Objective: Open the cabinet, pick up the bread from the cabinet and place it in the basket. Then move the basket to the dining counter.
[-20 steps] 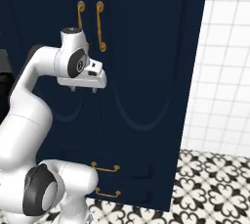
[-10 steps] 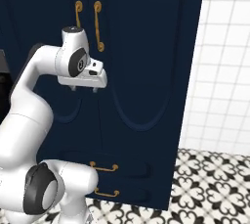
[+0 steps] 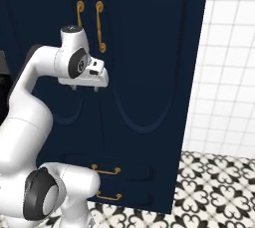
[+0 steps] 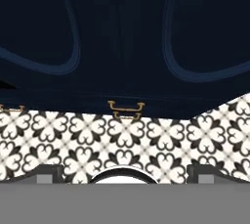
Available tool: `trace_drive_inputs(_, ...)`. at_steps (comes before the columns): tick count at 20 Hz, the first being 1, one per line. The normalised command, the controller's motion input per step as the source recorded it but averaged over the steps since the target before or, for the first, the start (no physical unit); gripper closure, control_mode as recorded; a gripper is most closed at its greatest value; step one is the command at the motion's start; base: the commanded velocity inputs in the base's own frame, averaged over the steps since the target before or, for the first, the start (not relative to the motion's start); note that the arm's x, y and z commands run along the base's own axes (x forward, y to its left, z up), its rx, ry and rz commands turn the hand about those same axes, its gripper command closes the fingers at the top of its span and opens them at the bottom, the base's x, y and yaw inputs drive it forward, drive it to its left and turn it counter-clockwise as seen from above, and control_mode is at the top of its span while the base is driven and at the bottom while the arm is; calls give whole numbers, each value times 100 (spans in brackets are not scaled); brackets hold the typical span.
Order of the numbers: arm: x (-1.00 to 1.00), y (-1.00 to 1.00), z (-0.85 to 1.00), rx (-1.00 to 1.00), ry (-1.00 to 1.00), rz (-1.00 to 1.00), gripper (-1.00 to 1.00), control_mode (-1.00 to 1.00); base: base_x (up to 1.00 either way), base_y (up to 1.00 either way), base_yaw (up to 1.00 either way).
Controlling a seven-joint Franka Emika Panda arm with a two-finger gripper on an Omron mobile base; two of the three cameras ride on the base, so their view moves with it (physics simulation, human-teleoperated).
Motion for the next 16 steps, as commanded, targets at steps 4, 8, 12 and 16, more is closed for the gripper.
trace_drive_inputs(4, 0, 6, 39, 0, -57, 0, -100, -100, 0, 0, 0)
trace_drive_inputs(8, 6, -2, 50, 1, -62, 0, -100, -100, 0, 0, 0)
trace_drive_inputs(12, 40, 0, 65, 1, -43, 0, -100, -100, 0, 0, 0)
trace_drive_inputs(16, 42, 0, 63, 0, -24, -3, -100, -100, 0, 0, 0)
